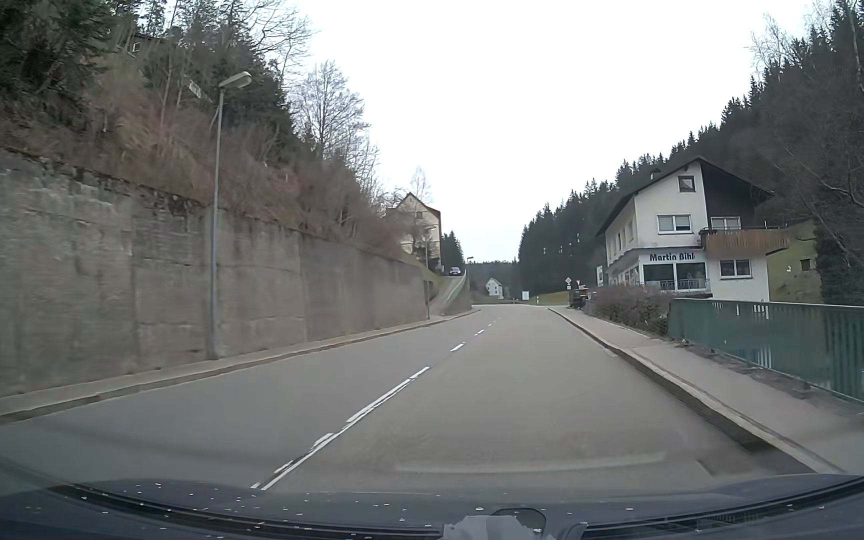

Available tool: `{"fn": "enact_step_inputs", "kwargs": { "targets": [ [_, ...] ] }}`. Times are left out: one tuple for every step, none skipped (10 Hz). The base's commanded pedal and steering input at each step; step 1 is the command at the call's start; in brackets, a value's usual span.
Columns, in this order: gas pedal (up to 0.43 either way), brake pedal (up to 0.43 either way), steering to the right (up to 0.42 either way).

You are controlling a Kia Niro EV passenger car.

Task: Follow the waypoints while adhering to traffic rules and regulations

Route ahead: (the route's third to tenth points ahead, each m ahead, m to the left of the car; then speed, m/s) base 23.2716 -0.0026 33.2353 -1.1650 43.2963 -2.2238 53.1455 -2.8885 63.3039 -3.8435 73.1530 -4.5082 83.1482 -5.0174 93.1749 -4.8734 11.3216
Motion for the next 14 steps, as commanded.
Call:
{"fn": "enact_step_inputs", "kwargs": {
  "targets": [
    [0.228, 0.000, 0.055],
    [0.228, 0.000, 0.048],
    [0.228, 0.000, 0.040],
    [0.228, 0.000, 0.032],
    [0.228, 0.000, 0.029],
    [0.228, 0.000, 0.028],
    [0.228, 0.000, 0.024],
    [0.228, 0.000, 0.013],
    [0.228, 0.000, 0.006],
    [0.228, 0.000, 0.007],
    [0.228, 0.000, 0.008],
    [0.220, 0.000, 0.010],
    [0.220, 0.000, 0.011],
    [0.220, 0.000, 0.010]
  ]
}}
